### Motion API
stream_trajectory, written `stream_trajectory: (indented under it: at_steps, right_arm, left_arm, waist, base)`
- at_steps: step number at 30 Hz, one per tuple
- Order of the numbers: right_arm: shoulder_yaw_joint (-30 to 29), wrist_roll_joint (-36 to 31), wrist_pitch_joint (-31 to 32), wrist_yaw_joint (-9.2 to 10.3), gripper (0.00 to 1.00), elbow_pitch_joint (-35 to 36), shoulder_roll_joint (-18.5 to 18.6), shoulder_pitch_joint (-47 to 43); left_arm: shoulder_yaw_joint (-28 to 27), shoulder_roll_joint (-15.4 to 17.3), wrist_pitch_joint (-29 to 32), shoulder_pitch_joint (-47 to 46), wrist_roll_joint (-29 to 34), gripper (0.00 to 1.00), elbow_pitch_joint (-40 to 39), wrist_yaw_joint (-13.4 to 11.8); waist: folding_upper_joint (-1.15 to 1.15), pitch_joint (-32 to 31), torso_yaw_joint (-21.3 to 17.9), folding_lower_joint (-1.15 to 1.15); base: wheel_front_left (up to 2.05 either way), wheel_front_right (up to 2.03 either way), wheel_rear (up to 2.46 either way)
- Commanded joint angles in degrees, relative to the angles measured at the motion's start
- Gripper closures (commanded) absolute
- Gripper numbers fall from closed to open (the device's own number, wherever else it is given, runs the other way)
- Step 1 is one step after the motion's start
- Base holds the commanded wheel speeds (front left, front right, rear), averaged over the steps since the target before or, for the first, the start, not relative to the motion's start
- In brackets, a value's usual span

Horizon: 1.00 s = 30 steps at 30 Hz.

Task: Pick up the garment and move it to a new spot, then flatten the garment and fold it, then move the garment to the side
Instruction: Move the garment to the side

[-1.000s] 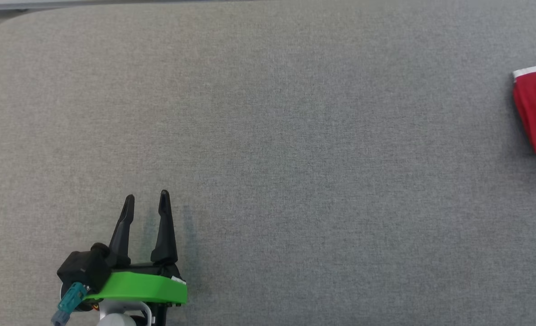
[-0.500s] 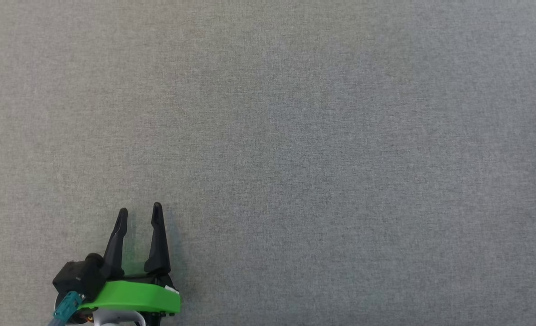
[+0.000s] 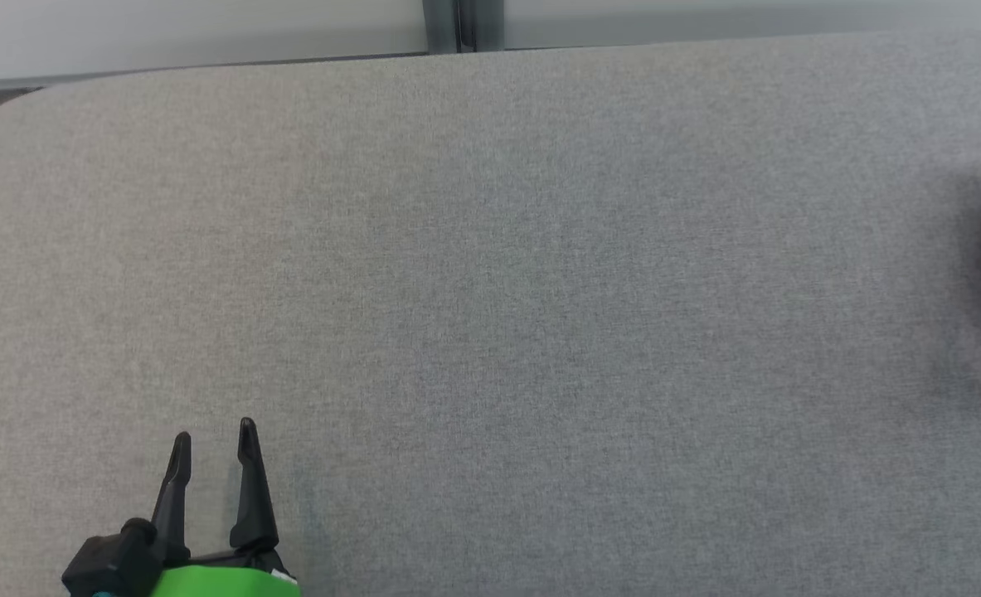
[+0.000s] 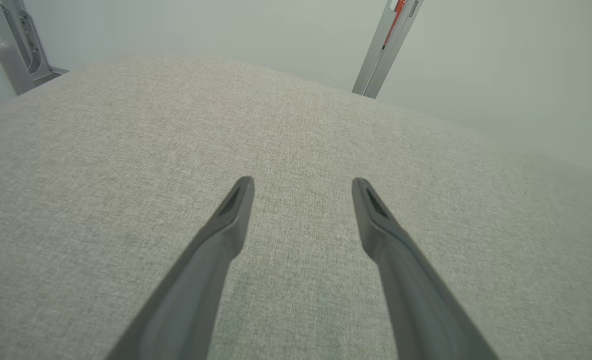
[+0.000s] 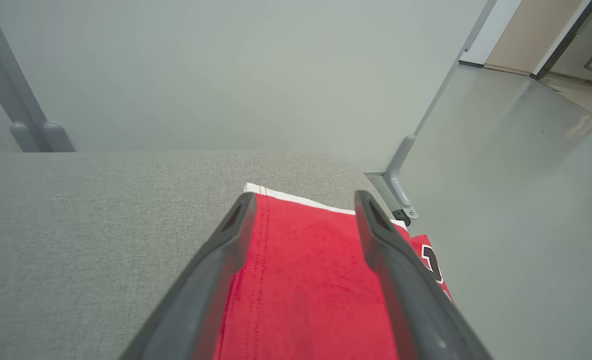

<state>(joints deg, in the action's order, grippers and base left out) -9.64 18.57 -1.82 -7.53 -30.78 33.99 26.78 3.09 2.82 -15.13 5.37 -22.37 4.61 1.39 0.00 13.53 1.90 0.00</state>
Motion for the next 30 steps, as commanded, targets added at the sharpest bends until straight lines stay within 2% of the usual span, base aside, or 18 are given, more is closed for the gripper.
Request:
stream_trajectory:
  at_steps: [1, 6, 8, 11, 14, 18, 20, 24, 30]
  right_arm:
    - [0.1, -0.4, -1.6, 0.07, 0.0, 3.3, -1.3, -3.6]
    - [1.1, -2.8, -6.8, 0.08, 0.0, 13.9, -10.2, -15.2]
    - [3.5, -3.5, -9.4, 0.06, 0.0, 17.0, -14.9, -19.4]
    - [7.9, -5.5, -12.3, 0.08, 0.0, 18.6, -19.6, -24.6]
    - [11.3, -7.0, -13.3, 0.08, 0.0, 17.6, -22.7, -27.2]
    - [12.1, -8.5, -13.4, 0.08, 0.0, 19.4, -25.6, -30.3]
    - [12.2, -9.7, -13.4, 0.07, 0.0, 20.2, -25.9, -31.6]
    - [9.9, -11.0, -13.4, 0.08, 0.0, 22.0, -27.7, -33.8]
    - [8.9, -11.7, -13.4, 0.07, 0.0, 22.9, -28.4, -34.2]
  left_arm:
    - [-0.7, 0.2, 0.0, 1.4, 0.1, 0.0, -0.6, -0.3]
    - [-3.1, 0.1, 0.0, 4.1, 1.1, 0.0, -2.6, -1.5]
    - [-3.5, 0.2, 0.0, 5.2, 2.1, 0.0, -1.8, -1.3]
    - [-4.6, 0.2, 0.0, 6.3, 3.8, 0.0, -0.4, -0.3]
    - [-5.2, 0.2, 0.0, 6.4, 4.5, 0.0, 1.2, 0.9]
    - [-4.8, 0.2, 0.0, 5.5, 4.6, 0.0, 3.6, 2.4]
    - [-3.8, 0.2, 0.0, 4.9, 3.8, 0.0, 4.7, 3.5]
    - [-2.0, 0.2, 0.0, 4.3, 4.1, 0.0, 6.0, 5.4]
    - [-0.4, 0.2, 0.0, 3.6, 5.2, 0.0, 5.5, 6.1]
  waist:
    - [0.0, -6.8, -1.0, 0.0]
    - [0.0, -10.7, -1.3, 0.0]
    - [0.0, -12.1, -1.4, 0.0]
    - [0.0, -12.5, -1.8, 0.0]
    - [0.0, -12.4, -1.8, 0.0]
    - [0.0, -12.9, -0.8, 0.0]
    - [0.0, -13.0, -0.4, 0.0]
    - [0.0, -13.2, 0.0, 0.0]
    - [0.0, -13.1, 0.0, 0.0]
  base:
    - [0.0, 0.0, 0.0]
    - [0.0, 0.0, 0.0]
    - [0.0, 0.0, 0.0]
    - [0.0, 0.0, 0.0]
    - [0.0, 0.0, 0.0]
    - [0.0, 0.0, 0.0]
    - [0.0, 0.0, 0.0]
    - [0.0, 0.0, 0.0]
    - [0.0, 0.0, 0.0]
